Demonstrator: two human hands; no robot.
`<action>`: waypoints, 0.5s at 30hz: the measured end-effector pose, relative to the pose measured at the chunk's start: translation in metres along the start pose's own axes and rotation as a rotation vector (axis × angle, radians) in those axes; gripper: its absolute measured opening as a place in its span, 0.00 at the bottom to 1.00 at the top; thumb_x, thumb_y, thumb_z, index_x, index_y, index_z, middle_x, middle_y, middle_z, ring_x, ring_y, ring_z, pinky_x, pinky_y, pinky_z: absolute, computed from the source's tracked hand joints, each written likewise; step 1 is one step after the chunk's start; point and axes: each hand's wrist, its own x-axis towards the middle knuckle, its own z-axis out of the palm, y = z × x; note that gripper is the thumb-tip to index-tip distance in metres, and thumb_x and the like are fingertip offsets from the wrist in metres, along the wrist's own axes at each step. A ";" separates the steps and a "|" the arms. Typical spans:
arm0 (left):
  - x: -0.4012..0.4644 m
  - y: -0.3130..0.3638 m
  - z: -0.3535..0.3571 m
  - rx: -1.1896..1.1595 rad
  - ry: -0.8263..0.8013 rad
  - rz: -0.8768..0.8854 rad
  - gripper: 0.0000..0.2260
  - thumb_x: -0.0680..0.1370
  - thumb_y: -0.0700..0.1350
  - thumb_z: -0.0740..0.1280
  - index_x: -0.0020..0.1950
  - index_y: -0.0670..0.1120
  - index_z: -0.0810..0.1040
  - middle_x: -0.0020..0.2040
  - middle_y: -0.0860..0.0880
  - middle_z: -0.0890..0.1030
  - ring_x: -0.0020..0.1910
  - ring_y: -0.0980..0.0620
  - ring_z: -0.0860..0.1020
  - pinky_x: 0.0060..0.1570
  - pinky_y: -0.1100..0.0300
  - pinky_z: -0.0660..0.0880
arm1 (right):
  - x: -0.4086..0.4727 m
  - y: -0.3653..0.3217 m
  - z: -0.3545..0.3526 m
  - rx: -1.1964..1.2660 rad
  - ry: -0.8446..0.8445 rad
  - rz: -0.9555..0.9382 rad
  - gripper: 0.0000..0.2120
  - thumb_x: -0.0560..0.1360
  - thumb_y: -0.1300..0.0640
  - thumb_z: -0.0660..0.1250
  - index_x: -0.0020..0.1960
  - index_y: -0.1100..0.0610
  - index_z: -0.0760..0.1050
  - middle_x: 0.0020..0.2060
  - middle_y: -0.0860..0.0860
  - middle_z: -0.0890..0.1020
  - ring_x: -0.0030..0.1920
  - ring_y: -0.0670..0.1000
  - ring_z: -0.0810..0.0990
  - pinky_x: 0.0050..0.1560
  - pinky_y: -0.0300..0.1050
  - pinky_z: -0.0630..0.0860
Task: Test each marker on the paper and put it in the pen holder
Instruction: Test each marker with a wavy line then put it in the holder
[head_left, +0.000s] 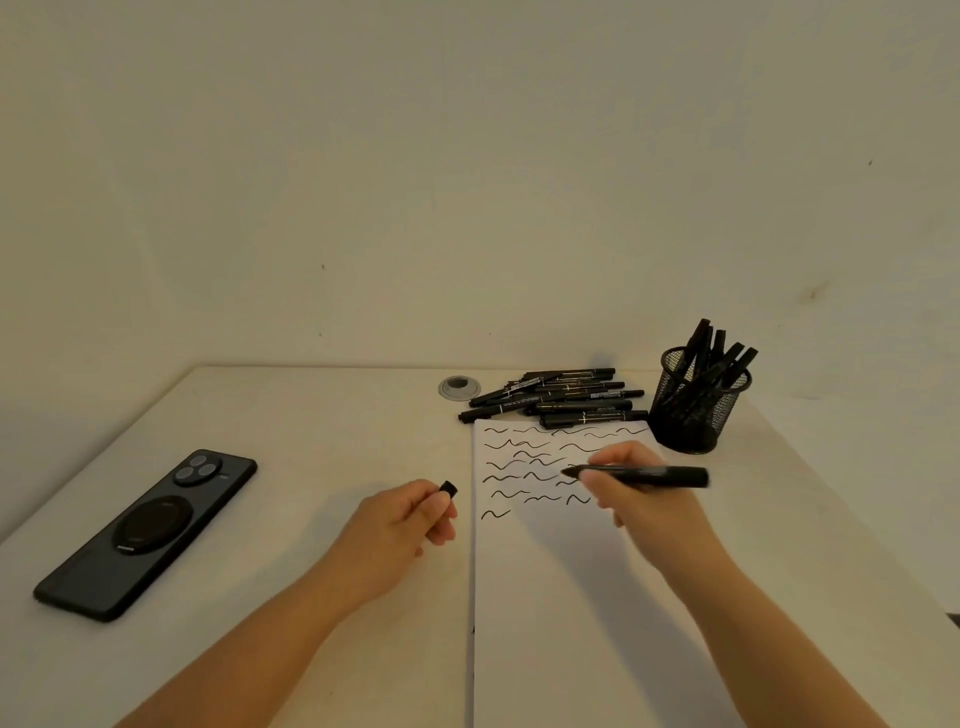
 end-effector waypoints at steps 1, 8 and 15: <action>0.002 -0.001 0.005 0.033 0.040 0.021 0.12 0.80 0.44 0.58 0.38 0.52 0.76 0.34 0.59 0.82 0.35 0.63 0.78 0.37 0.66 0.73 | 0.002 0.001 0.007 0.014 -0.033 0.001 0.04 0.71 0.62 0.69 0.42 0.53 0.77 0.25 0.45 0.80 0.25 0.39 0.75 0.26 0.31 0.70; 0.001 -0.007 0.020 0.207 0.047 0.138 0.13 0.79 0.52 0.57 0.38 0.67 0.71 0.47 0.58 0.82 0.48 0.58 0.78 0.51 0.55 0.74 | 0.006 0.017 0.037 -0.024 0.047 0.035 0.04 0.74 0.55 0.65 0.41 0.53 0.77 0.29 0.49 0.82 0.31 0.44 0.78 0.33 0.34 0.71; 0.003 -0.011 0.018 0.187 0.027 0.137 0.11 0.80 0.49 0.57 0.41 0.61 0.74 0.47 0.61 0.81 0.47 0.60 0.77 0.48 0.57 0.73 | 0.004 0.025 0.039 -0.119 -0.073 -0.003 0.05 0.73 0.56 0.65 0.39 0.49 0.76 0.29 0.47 0.83 0.32 0.39 0.79 0.38 0.37 0.71</action>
